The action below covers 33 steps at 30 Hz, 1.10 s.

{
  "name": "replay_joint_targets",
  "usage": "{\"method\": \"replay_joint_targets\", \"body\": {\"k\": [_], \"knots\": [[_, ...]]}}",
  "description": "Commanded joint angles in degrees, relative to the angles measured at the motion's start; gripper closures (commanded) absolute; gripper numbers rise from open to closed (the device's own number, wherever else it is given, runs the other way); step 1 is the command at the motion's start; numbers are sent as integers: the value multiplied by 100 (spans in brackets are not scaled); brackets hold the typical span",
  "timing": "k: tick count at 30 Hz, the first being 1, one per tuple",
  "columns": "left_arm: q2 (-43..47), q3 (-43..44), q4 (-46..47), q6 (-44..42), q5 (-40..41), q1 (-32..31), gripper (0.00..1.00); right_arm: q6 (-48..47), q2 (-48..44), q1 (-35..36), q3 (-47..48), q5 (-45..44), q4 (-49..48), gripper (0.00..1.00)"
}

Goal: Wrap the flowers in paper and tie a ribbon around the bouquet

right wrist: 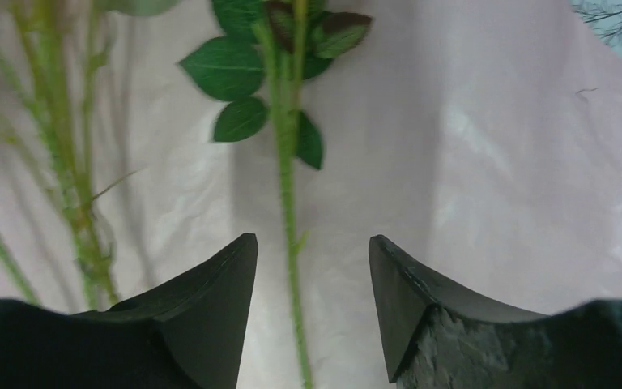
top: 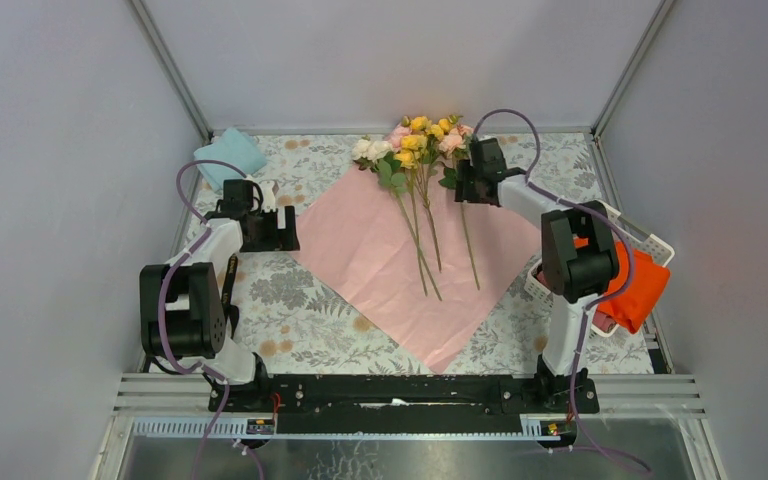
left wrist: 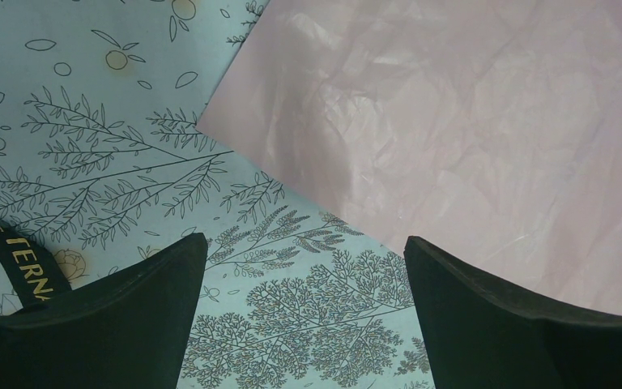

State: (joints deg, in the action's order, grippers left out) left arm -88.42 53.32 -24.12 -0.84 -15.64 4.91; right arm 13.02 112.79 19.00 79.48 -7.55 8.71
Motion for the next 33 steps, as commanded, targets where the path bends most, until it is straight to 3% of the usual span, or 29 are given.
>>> {"method": "replay_joint_targets", "body": {"k": [1,6,10,13,22,24,27,33], "knots": [[97,-35,83,-103,0,-17,1,-506,513,-205,670,728,484,38],[138,-56,85,-119,62,-9,1,-537,1167,-248,1367,684,665,45],[140,-50,87,-118,77,-16,1,-531,1534,-246,1937,741,994,81],[129,-50,83,-129,57,-9,1,-474,1479,-240,2098,979,970,99],[59,-5,74,-144,80,-9,1,262,1321,16,2199,1158,565,100],[92,-1,49,-150,80,-12,1,412,1372,33,2194,1248,555,89],[124,7,40,-170,102,-9,1,362,1340,27,2271,1353,810,54],[257,179,-140,-452,52,-16,2,-335,-45,33,1447,1424,1147,35]]}}
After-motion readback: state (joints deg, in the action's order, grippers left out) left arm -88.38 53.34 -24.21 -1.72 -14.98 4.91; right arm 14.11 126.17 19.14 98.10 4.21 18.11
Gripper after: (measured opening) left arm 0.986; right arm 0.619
